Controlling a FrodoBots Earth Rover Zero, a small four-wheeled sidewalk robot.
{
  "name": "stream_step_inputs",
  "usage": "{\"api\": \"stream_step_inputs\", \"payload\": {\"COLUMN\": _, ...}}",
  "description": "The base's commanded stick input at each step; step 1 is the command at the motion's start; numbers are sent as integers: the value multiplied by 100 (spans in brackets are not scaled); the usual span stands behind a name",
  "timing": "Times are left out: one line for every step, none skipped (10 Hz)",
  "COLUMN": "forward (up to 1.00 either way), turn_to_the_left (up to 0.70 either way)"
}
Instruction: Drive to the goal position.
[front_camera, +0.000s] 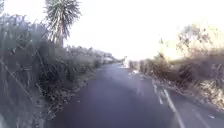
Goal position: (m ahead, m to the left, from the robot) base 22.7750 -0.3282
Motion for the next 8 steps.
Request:
{"api": "stream_step_inputs", "payload": {"forward": 85, "turn_to_the_left": 0}}
{"api": "stream_step_inputs", "payload": {"forward": 85, "turn_to_the_left": 0}}
{"api": "stream_step_inputs", "payload": {"forward": 85, "turn_to_the_left": 0}}
{"api": "stream_step_inputs", "payload": {"forward": 85, "turn_to_the_left": 0}}
{"api": "stream_step_inputs", "payload": {"forward": 85, "turn_to_the_left": -34}}
{"api": "stream_step_inputs", "payload": {"forward": 85, "turn_to_the_left": -34}}
{"api": "stream_step_inputs", "payload": {"forward": 85, "turn_to_the_left": -34}}
{"api": "stream_step_inputs", "payload": {"forward": 85, "turn_to_the_left": -34}}
